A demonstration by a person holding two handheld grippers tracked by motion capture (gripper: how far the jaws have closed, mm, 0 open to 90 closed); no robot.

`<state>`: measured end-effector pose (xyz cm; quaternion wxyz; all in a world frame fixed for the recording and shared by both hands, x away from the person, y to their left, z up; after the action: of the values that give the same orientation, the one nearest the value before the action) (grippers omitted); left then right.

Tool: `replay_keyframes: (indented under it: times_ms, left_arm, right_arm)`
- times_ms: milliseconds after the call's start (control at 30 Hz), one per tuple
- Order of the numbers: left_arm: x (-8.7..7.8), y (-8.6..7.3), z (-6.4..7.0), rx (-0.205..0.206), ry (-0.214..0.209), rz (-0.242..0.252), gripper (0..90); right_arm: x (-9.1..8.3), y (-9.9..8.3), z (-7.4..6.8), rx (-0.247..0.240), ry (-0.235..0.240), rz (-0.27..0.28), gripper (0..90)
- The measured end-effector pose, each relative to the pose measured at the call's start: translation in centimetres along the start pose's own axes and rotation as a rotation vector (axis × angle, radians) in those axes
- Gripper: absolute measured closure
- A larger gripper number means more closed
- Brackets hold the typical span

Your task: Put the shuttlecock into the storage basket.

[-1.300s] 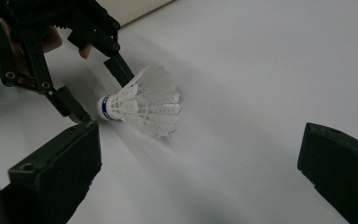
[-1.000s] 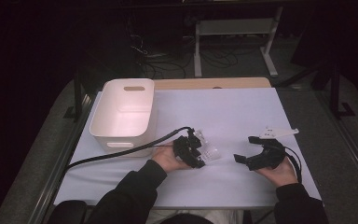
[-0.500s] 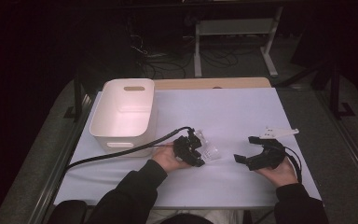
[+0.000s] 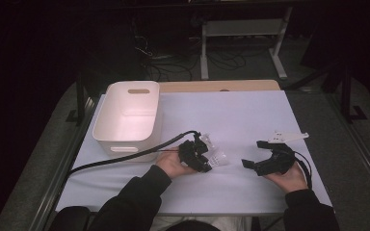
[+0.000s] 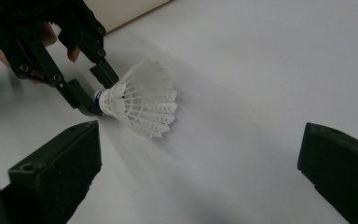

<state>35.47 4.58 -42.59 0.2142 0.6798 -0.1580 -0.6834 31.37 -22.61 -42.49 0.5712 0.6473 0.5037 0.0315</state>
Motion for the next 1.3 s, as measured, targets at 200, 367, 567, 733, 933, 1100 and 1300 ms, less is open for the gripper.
replay_keyframes:
  times_ms: [200, 367, 567, 733, 933, 1100, 1300]
  left_arm:
    - [-0.5, 0.1, 0.1, 0.003, -0.007, -0.007, 64.8]
    - [-1.1, 0.2, 0.3, 0.013, -0.002, 0.0, 64.8]
    - [-2.1, 0.4, 0.5, 0.016, 0.008, 0.01, 64.8]
    - [-3.0, 0.5, 0.5, 0.016, 0.023, 0.015, 64.8]
    - [-4.0, 0.7, 0.4, 0.011, 0.035, 0.024, 64.8]
    - [-5.0, 0.8, 0.3, 0.019, 0.044, 0.034, 64.8]
    - [-6.3, 1.0, 0.3, 0.022, 0.06, 0.051, 64.8]
  right_arm:
    - [0.0, 0.0, 0.0, 0.001, 0.0, 0.001, 0.0]
    - [0.0, 0.0, 0.0, 0.001, 0.0, 0.002, 0.0]
    - [-0.1, 0.0, 0.0, 0.003, -0.002, 0.002, 0.0]
    - [-0.1, 0.0, 0.0, 0.005, -0.002, 0.004, 0.0]
    - [-0.1, 0.0, 0.0, 0.002, -0.003, 0.002, 0.0]
    - [-0.1, 0.0, 0.0, 0.003, -0.002, 0.003, 0.0]
    - [-0.1, 0.0, 0.0, 0.005, -0.002, 0.002, 0.0]
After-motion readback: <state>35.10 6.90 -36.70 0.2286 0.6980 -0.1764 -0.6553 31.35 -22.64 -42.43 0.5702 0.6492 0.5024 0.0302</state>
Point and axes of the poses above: each handheld gripper's, and its own axes: x roughly forward along the jaws, y roughly out of its top, z roughly to its right, the point moved 1 cm from there along x, roughly forward along the jaws, and after that the axes turned 11 degrees about x, right-handed, at the moved point
